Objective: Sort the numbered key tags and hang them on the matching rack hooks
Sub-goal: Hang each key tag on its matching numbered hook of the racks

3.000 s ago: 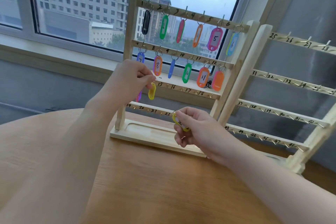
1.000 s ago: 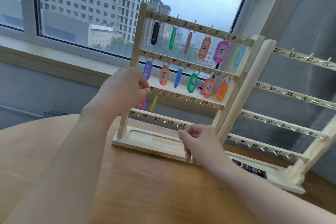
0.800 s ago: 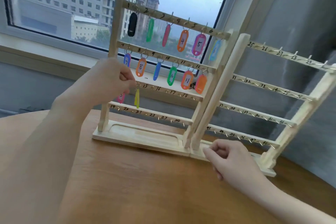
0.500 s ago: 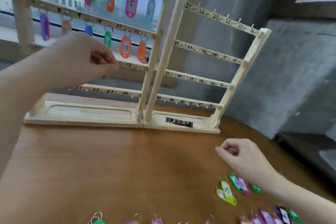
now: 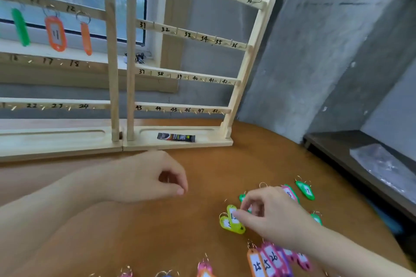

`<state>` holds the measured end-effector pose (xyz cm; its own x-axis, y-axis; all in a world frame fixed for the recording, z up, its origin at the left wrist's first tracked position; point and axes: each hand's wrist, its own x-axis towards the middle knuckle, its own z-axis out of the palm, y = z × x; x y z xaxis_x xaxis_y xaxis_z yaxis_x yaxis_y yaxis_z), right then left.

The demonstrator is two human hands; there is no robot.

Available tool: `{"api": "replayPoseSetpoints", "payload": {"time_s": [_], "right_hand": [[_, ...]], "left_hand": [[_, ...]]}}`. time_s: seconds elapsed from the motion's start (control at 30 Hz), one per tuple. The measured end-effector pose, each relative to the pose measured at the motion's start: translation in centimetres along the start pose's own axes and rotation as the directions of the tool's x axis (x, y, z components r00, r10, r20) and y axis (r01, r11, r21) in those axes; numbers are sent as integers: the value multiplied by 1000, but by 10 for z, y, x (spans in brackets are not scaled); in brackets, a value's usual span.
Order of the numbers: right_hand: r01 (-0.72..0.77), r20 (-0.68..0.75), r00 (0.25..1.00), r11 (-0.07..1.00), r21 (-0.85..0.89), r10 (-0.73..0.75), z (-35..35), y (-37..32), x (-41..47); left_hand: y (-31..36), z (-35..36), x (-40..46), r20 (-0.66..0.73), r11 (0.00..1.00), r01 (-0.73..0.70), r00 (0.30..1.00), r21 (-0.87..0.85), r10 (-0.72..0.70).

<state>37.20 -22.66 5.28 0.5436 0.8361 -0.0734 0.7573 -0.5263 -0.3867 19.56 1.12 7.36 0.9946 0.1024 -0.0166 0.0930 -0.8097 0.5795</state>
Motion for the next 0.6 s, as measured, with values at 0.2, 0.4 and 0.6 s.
{"api": "replayPoseSetpoints", "payload": {"time_s": [0.2, 0.4, 0.6], "right_hand": [[-9, 2, 1000, 990, -137, 9, 4, -13, 9], [-27, 91, 995, 999, -21, 29, 8, -2, 20], [125, 7, 992, 991, 54, -126, 6, 3, 21]], "left_hand": [[22, 56, 52, 91, 989, 79, 994, -123, -68], [35, 73, 72, 80, 977, 178, 982, -120, -169], [36, 63, 64, 86, 980, 177, 982, -95, -169]]}}
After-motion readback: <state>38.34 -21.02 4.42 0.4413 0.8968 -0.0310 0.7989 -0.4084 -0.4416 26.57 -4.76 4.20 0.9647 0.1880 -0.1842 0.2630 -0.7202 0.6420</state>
